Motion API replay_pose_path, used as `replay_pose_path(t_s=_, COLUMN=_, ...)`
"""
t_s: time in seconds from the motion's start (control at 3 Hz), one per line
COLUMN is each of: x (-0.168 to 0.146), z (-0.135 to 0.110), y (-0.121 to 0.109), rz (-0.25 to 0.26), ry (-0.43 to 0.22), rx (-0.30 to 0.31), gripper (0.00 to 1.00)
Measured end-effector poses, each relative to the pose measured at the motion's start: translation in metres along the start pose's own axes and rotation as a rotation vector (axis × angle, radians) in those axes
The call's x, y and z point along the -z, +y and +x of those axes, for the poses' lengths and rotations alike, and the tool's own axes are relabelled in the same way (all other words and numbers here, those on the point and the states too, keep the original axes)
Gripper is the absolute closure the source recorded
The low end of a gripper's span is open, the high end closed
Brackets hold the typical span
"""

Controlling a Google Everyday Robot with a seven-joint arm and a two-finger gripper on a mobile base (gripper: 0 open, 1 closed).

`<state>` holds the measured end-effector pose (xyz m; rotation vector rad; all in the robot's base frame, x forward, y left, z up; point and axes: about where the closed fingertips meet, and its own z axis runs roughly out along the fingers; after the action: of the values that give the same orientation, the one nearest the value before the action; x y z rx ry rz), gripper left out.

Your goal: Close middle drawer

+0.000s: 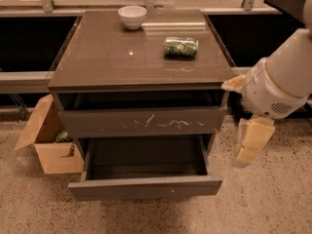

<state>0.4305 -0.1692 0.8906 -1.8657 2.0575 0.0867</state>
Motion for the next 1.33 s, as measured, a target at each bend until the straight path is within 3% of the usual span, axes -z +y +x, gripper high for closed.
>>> replay_pose_path(t_s=0.33, x=-0.064, z=-0.005, y=0.021, rz=-0.1, ry=-0.05, rx=0.025, gripper=0.0)
replay_pose_path(t_s=0.67, x=-0.064, z=-0.005, y=0.021, rz=-0.1, ry=-0.05, rx=0.025, gripper=0.0)
replay_pose_path(t_s=1.33, x=-0.164, z=0.0, y=0.048, rz=-0.214, ry=-0.126, rx=0.089, gripper=0.0)
